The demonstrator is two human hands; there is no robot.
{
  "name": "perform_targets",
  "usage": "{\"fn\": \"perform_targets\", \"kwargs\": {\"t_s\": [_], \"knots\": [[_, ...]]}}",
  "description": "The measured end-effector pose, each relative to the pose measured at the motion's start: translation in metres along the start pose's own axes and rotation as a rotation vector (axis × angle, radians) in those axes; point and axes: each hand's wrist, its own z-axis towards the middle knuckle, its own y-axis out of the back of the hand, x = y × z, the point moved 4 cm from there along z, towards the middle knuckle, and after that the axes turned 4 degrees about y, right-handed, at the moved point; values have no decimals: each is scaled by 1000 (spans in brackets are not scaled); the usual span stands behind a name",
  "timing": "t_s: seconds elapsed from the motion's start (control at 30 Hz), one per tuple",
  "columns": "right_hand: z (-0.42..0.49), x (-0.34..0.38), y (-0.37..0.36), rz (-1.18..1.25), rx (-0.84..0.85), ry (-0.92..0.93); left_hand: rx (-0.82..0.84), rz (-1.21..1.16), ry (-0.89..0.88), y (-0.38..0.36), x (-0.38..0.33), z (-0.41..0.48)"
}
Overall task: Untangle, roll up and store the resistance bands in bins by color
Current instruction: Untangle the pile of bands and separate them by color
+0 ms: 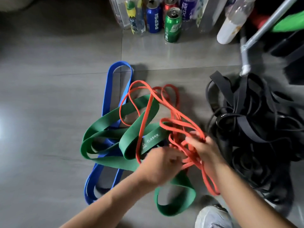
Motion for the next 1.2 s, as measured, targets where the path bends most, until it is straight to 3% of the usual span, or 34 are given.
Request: {"fn": "perform_targets", "kwargs": {"t_s": [0.1, 0.13, 0.23, 0.33, 0.43, 0.5, 0.57, 0.73, 0.93, 1.07, 1.13, 1.2], "knots": [[17, 9, 41, -148, -337, 92, -452, 154, 160, 44, 51, 7], [19, 15, 53, -145, -434, 154, -516, 225, 265, 58, 73, 9], [21, 34, 76, -177, -592, 299, -373, 294, 601, 69, 128, 7], [20, 38, 59, -470, -421, 361, -170, 505, 676, 42, 138, -1], [9, 9, 8, -683, 57, 244, -154, 647, 586, 30, 135, -2], [3, -16, -22, -1057, 314, 238, -169, 660, 493, 32, 132, -1], [3, -31, -35, -1381, 356, 319, -165, 623, 444, 31, 128, -2], [10, -24, -37, -1512, 234, 346, -155, 612, 375, 25, 139, -2], [1, -34, -39, -1377, 201, 374, -127, 870, 354, 28, 146, 9], [6, -34, -27, -1100, 119, 332, 25, 998, 323, 39, 155, 13], [13, -28, -11, -910, 12, 257, 75, 1065, 294, 44, 158, 10], [23, -17, 11, -718, -180, 212, 14, 1101, 227, 43, 159, 12]]}}
